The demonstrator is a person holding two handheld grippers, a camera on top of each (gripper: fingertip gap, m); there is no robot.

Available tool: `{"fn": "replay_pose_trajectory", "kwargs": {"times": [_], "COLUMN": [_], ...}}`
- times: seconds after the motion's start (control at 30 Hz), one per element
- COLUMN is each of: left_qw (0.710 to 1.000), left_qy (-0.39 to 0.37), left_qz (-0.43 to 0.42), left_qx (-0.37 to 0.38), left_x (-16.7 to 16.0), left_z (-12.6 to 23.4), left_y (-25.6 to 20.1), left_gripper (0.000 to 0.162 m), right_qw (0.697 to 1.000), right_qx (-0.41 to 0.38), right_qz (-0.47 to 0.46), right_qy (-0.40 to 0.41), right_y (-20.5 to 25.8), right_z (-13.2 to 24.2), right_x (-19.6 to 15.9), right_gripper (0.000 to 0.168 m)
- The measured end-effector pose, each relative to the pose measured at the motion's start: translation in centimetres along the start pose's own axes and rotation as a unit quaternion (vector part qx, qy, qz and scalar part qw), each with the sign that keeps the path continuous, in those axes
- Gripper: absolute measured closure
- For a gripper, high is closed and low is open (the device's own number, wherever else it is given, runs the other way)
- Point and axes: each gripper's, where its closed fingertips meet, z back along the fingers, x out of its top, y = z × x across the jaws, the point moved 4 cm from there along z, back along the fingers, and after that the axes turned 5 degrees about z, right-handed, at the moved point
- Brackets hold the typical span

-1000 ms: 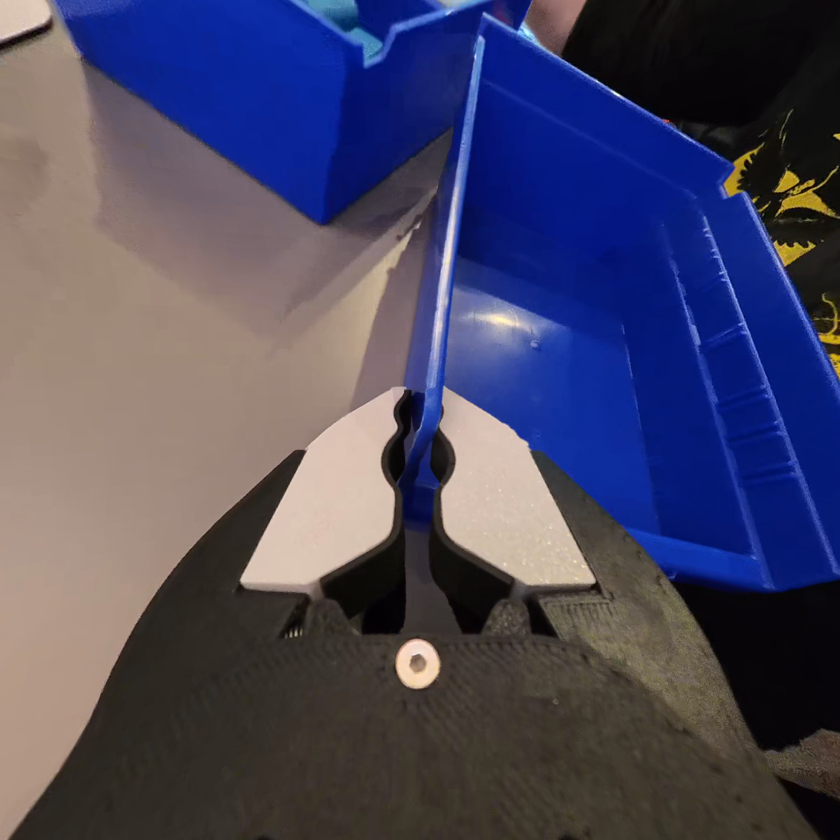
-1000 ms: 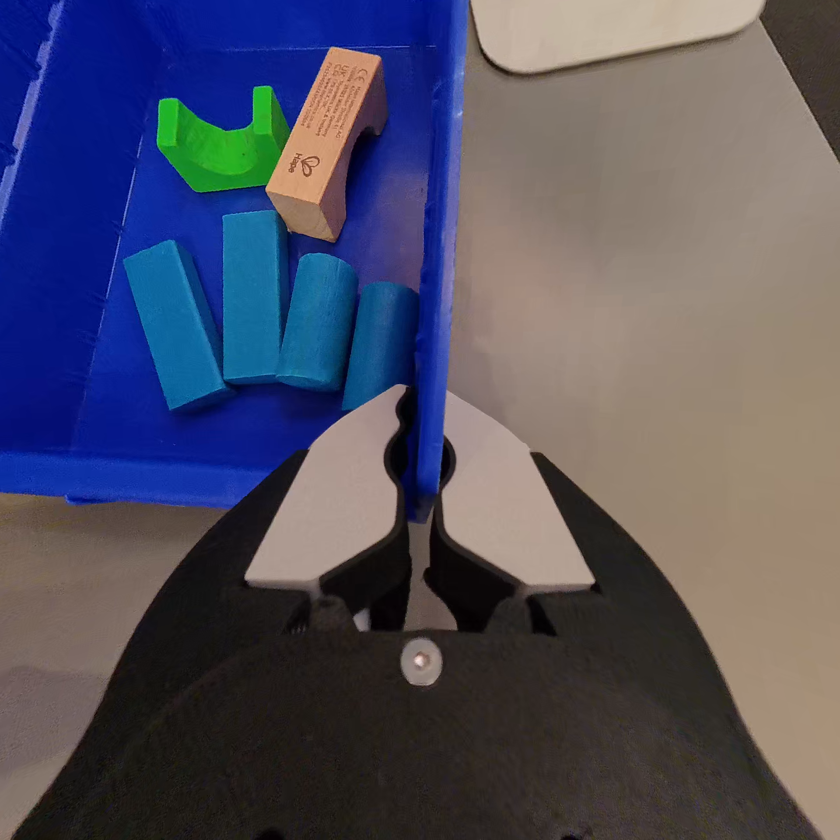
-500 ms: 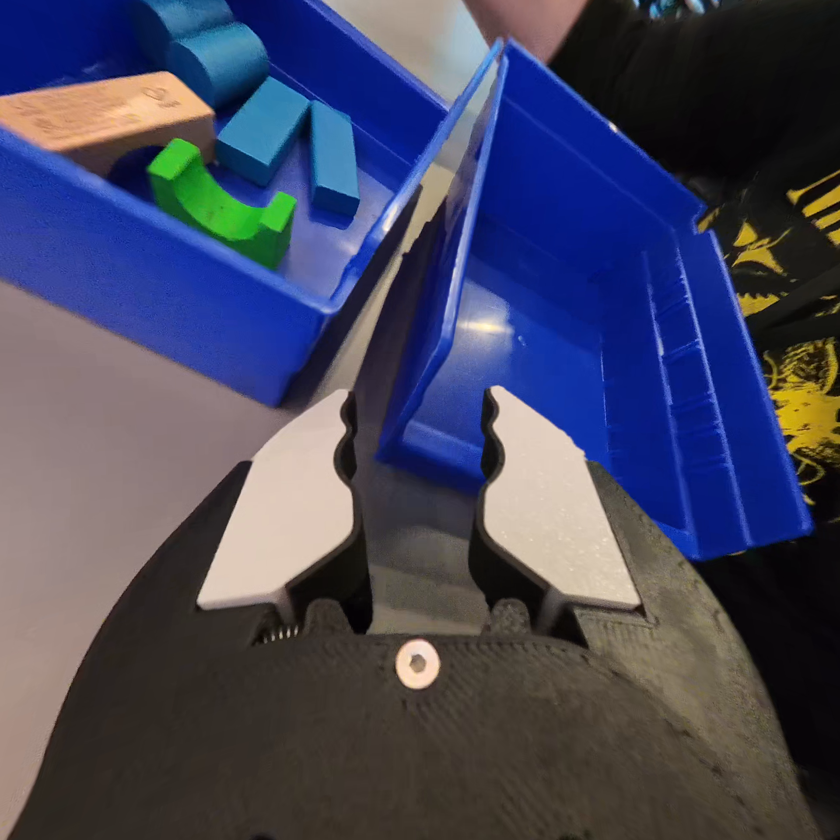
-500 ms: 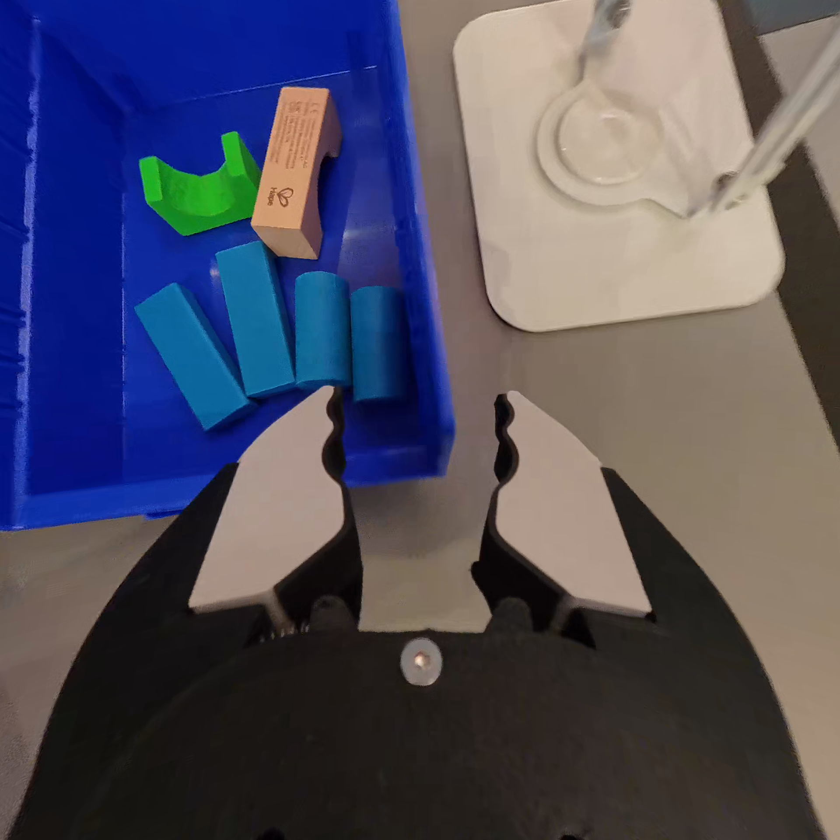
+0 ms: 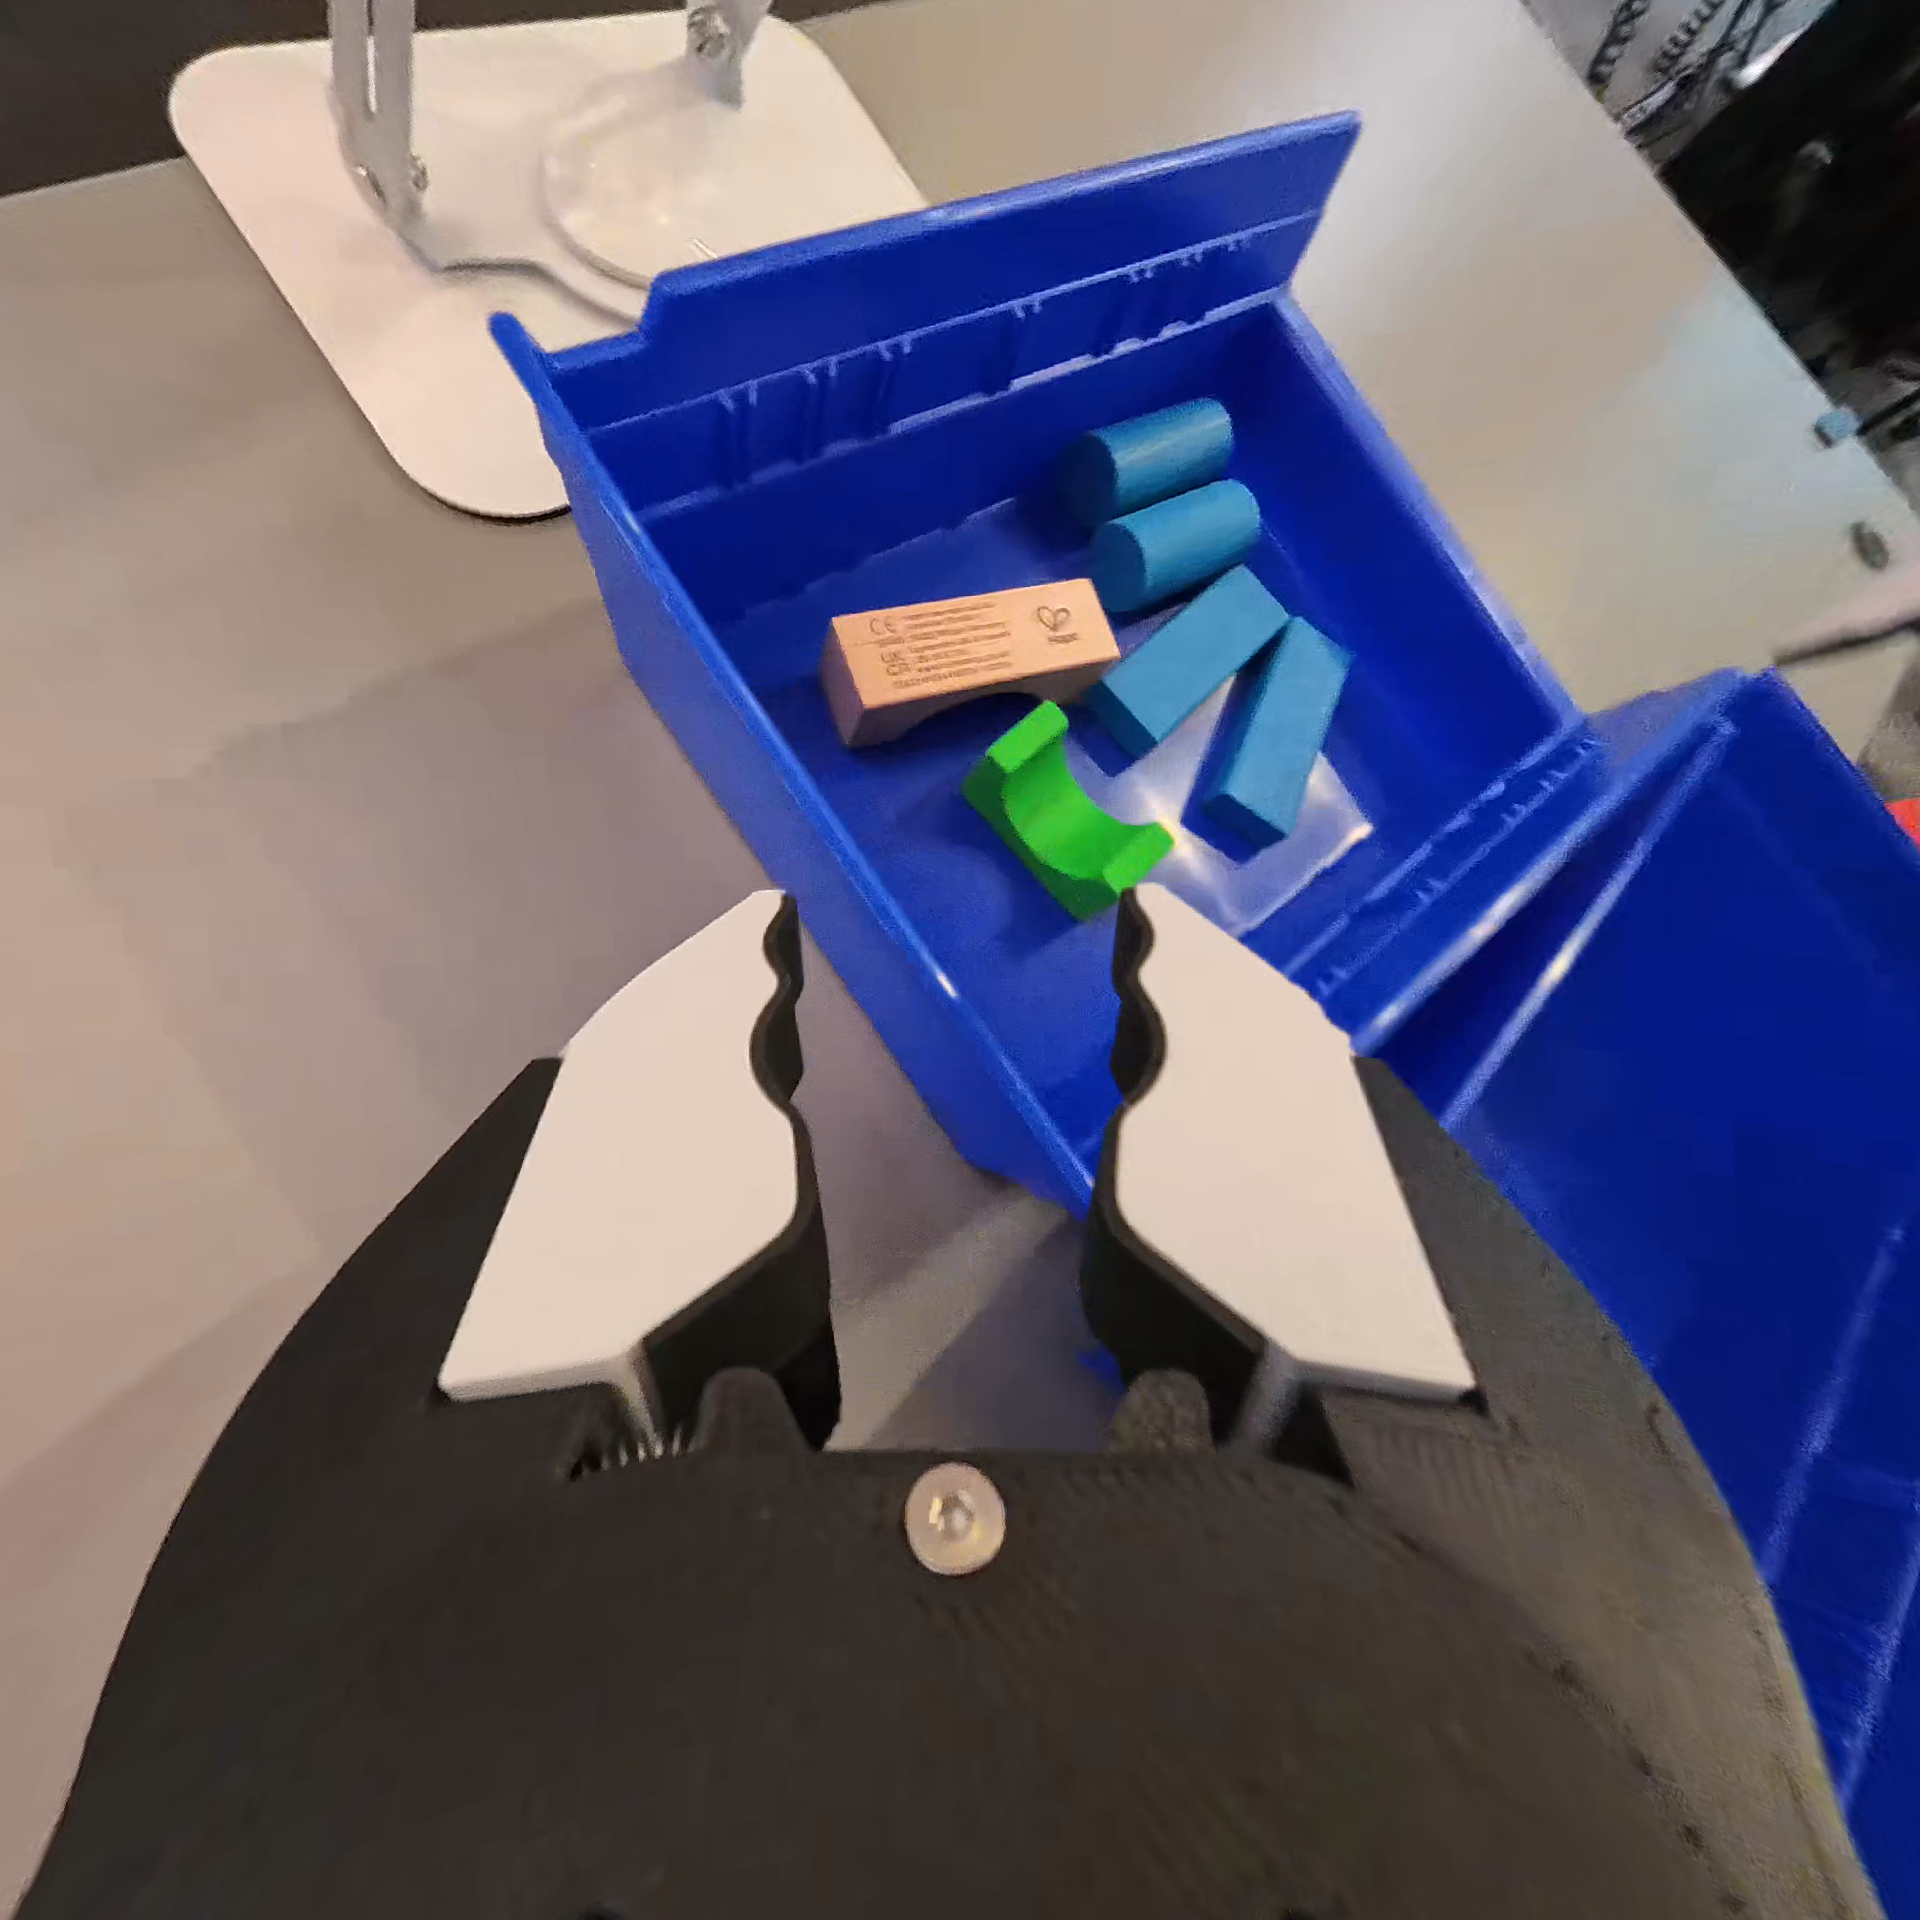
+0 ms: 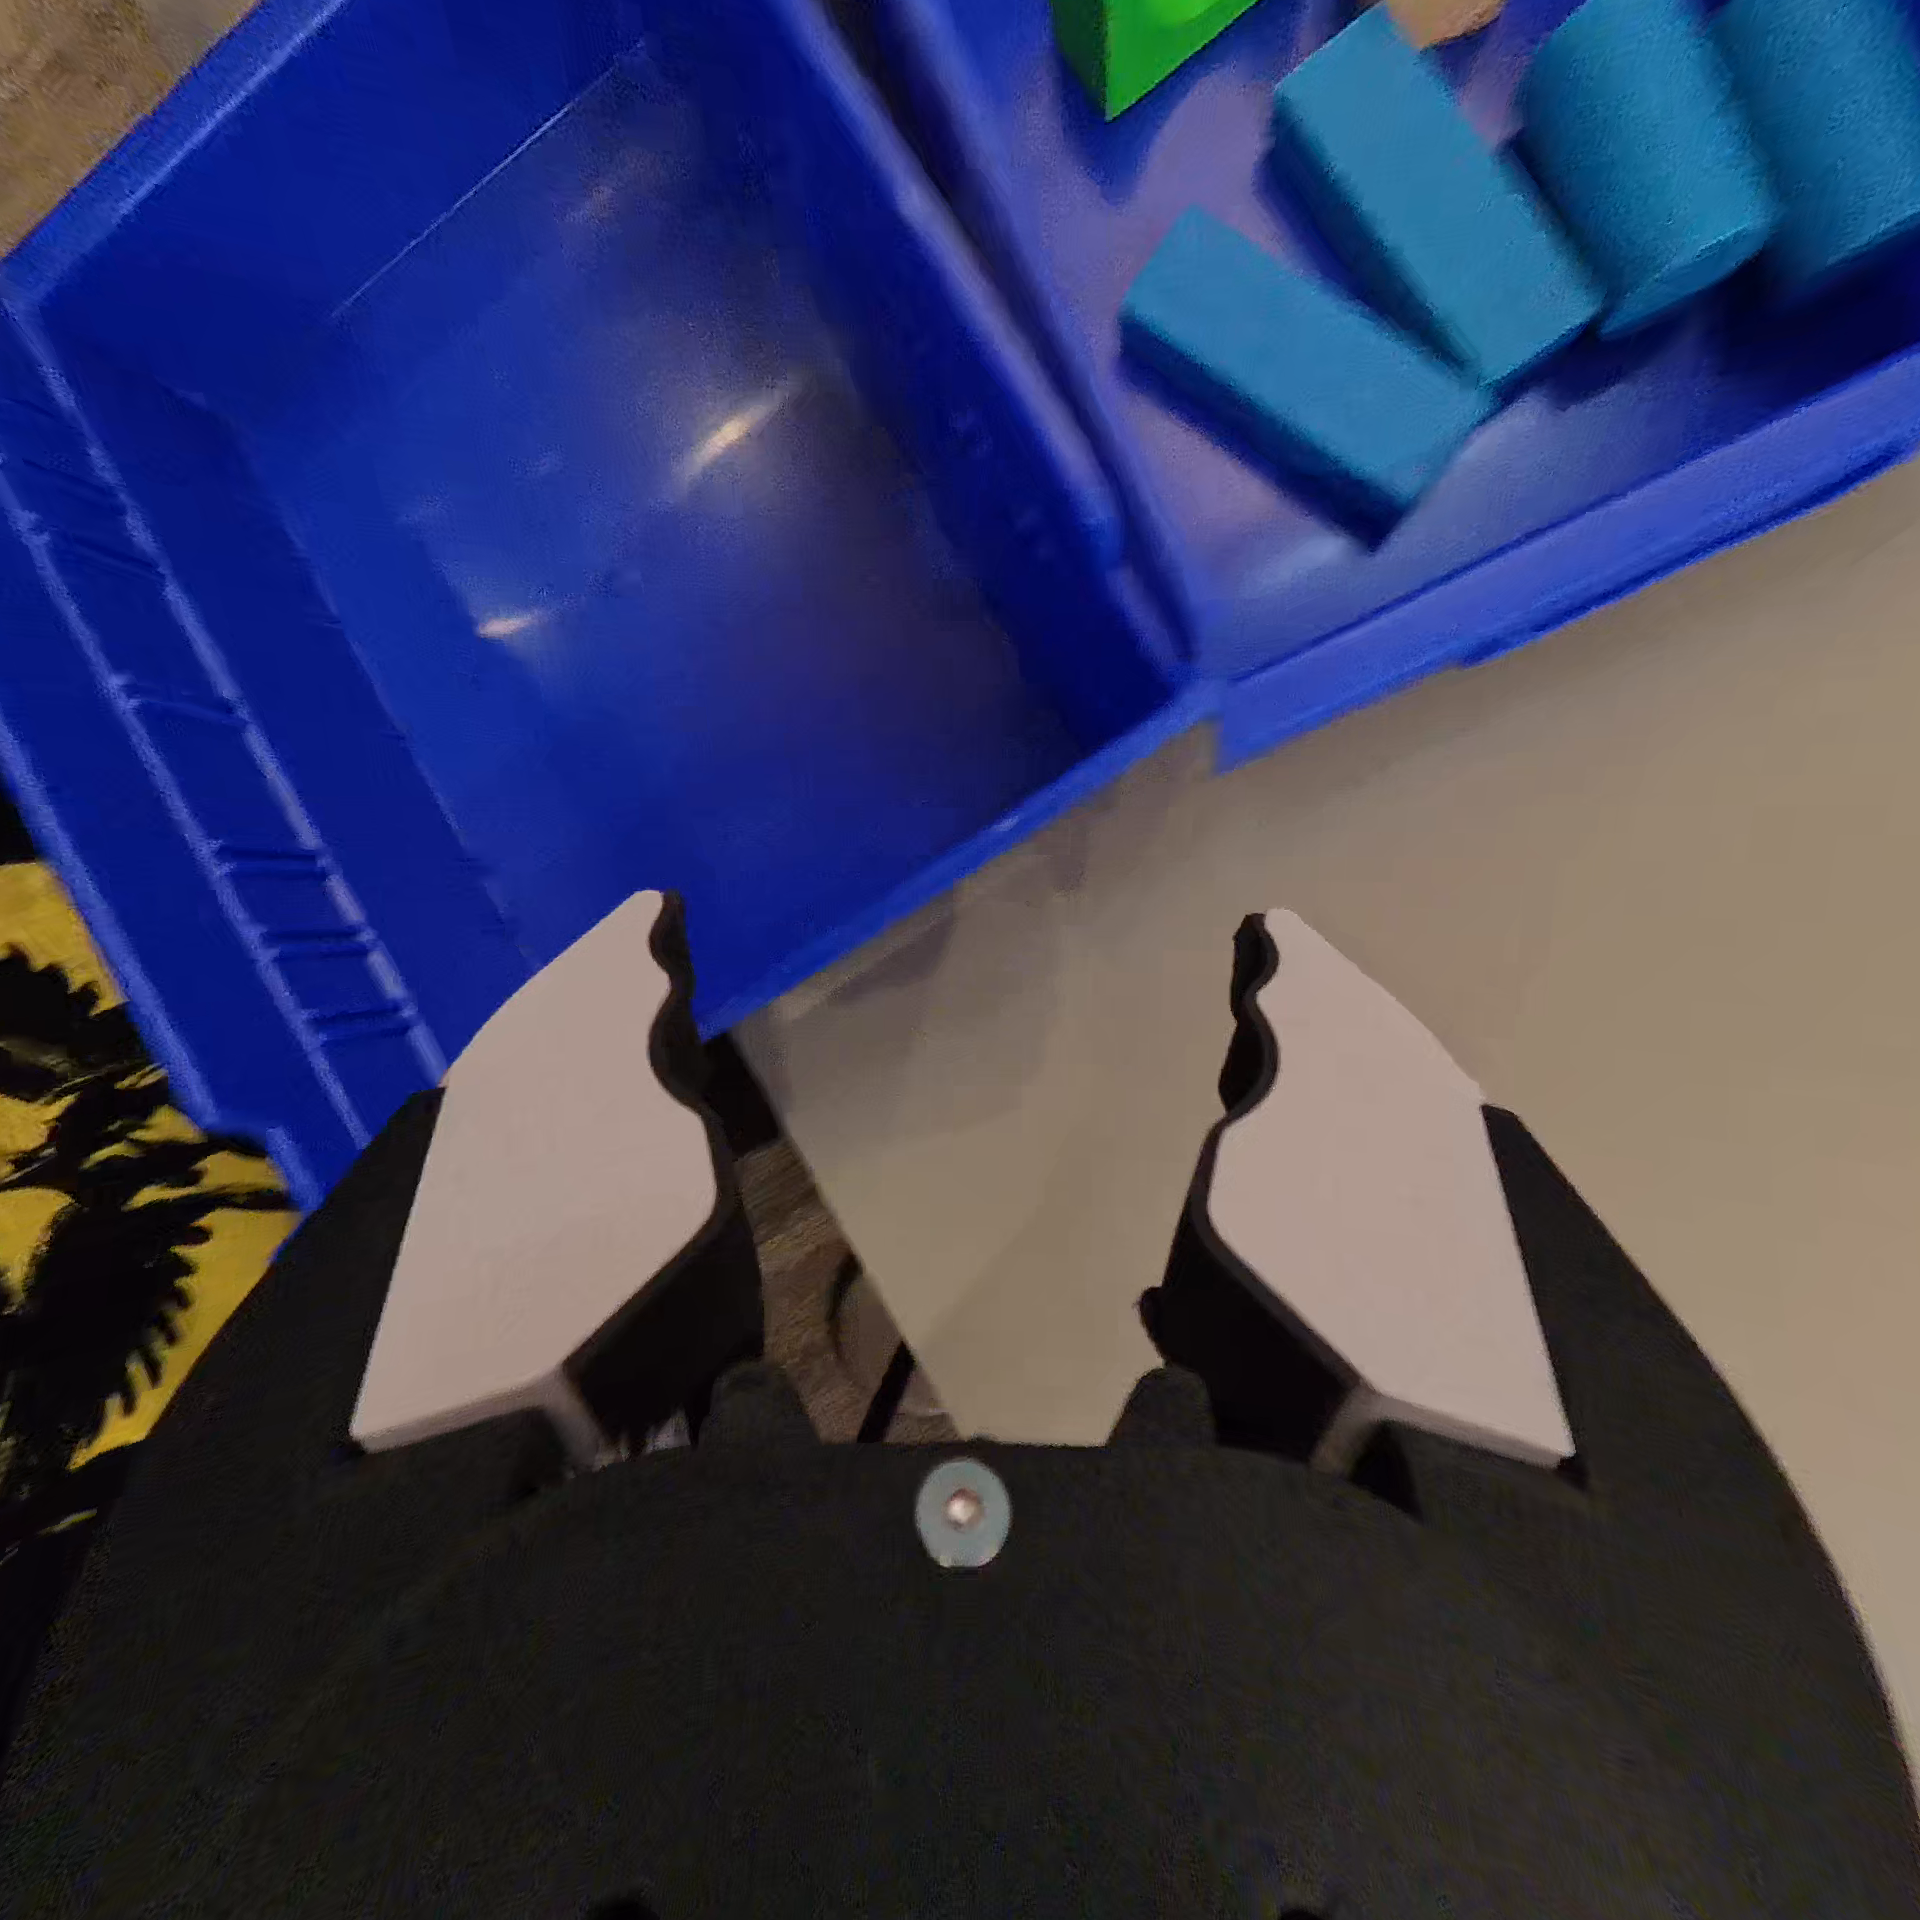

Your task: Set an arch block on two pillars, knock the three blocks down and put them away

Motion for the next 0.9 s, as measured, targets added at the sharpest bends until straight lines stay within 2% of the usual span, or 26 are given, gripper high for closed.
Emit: {"fn": "replay_pose_trajectory", "kwargs": {"times": [0.03,0.13,0.17,0.2,0.3,0.47,0.63,0.77,0.9], "left_qw": [1.0,0.998,0.997,0.997,0.995,0.987,0.982,0.977,0.973], "left_qy": [0.008,0.06,0.07,0.073,0.086,0.1,0.116,0.127,0.153], "left_qz": [0.012,0.006,0.005,0.01,-0.004,-0.034,-0.026,-0.028,-0.05], "left_qx": [-0.003,0.023,0.032,0.027,0.047,0.119,0.147,0.17,0.165], "left_x": [0.2,0.0,-0.1,0.0,0.1,0.6,0.9,1.0,0.7], "left_z": [-0.6,-2.4,-2.8,-3.0,-3.5,-3.4,-2.2,-0.5,1.7], "left_y": [0.0,0.7,0.9,0.8,1.1,3.1,6.2,9.5,12.9], "left_gripper": [0.105,0.108,0.106,0.111,0.12,0.134,0.146,0.156,0.156], "right_qw": [1.0,0.999,0.999,0.999,0.999,0.998,0.997,0.994,0.986], "right_qx": [0.016,0.053,0.049,0.033,0.017,0.015,-0.001,-0.04,-0.084], "right_qz": [-0.001,-0.011,-0.005,0.002,0.011,0.014,0.013,0.013,0.017], "right_qy": [0.008,0.004,0.022,0.038,0.048,0.058,0.071,0.099,0.143], "right_y": [0.8,2.2,2.4,2.2,1.8,1.4,-0.3,-2.8,-6.6], "right_z": [-0.4,-1.6,-2.2,-2.7,-2.8,-2.5,-1.4,-0.1,1.4], "right_x": [-0.2,0.1,-0.1,-0.3,-0.4,-0.7,-2.1,-3.4,-4.9], "right_gripper": [0.069,0.092,0.096,0.101,0.129,0.137,0.145,0.152,0.155]}}
